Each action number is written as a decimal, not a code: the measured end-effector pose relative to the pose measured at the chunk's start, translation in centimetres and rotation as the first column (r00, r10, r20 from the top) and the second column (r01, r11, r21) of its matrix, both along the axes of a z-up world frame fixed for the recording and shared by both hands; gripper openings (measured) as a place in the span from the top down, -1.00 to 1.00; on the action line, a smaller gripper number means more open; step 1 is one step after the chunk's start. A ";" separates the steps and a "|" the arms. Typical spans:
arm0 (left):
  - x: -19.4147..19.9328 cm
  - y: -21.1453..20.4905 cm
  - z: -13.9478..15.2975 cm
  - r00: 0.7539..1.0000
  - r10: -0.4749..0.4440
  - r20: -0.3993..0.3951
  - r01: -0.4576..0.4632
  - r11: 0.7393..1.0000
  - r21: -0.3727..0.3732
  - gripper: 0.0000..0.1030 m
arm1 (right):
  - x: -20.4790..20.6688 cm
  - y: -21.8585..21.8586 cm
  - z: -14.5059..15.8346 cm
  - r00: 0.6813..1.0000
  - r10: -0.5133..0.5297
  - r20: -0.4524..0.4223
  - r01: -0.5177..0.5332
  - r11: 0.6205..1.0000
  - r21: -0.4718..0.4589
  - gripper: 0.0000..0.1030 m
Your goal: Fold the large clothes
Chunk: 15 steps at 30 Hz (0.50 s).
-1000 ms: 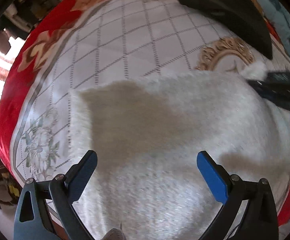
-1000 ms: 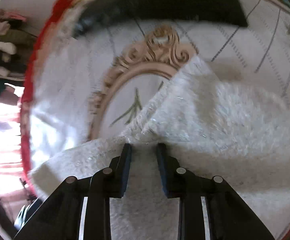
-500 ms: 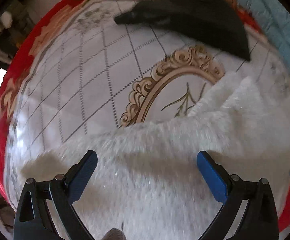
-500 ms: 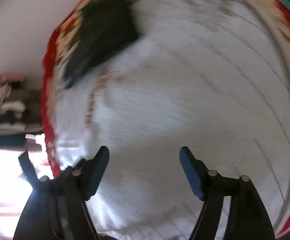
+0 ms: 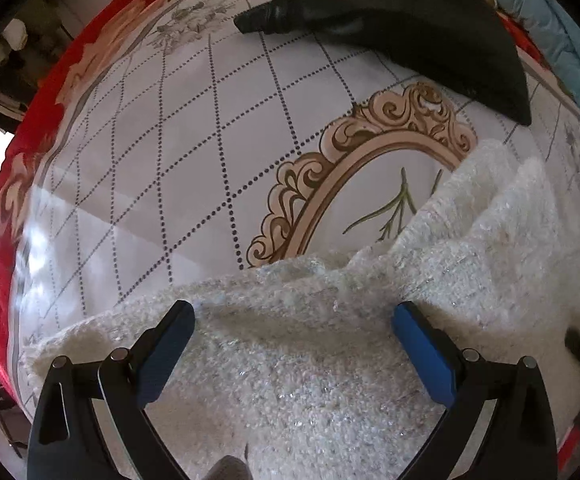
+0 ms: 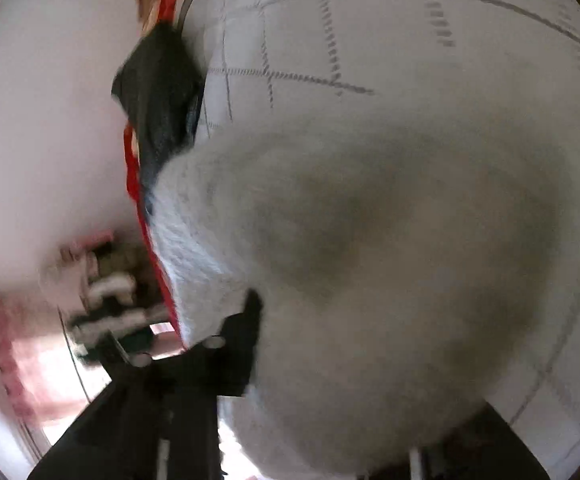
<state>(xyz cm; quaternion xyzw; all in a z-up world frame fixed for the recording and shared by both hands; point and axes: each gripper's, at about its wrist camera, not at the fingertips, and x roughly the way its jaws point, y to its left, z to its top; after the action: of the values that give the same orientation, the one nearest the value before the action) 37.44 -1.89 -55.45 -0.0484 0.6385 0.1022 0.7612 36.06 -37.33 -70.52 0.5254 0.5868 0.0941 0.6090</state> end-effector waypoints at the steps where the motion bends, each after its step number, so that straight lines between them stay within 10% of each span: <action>1: -0.3 -0.1 0.6 1.000 -0.004 0.002 0.004 1.000 0.000 -1.00 | -1.3 -0.4 0.5 0.999 -0.051 -0.017 0.051 0.999 0.007 0.61; 5: -2.8 -0.9 2.8 1.000 -0.029 0.002 0.029 1.000 0.000 -1.00 | -8.1 -0.8 1.9 0.977 -0.099 -0.190 0.095 0.995 -0.026 0.51; 9: -6.1 -1.9 3.5 0.999 -0.031 -0.039 0.032 0.999 0.025 -1.00 | -10.8 -0.2 2.4 0.912 0.163 -0.376 -0.197 0.979 -0.053 0.09; 15: -9.5 -1.0 3.6 0.996 0.057 -0.062 -0.054 0.997 0.047 -1.00 | -5.6 -0.1 10.5 0.856 0.427 -0.289 -0.511 0.780 -0.362 -0.24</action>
<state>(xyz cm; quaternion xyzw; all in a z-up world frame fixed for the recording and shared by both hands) 27.93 -2.85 -51.85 -0.0456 0.6581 0.1393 0.7385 30.50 -37.45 -60.06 0.2224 0.7610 0.0620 0.6063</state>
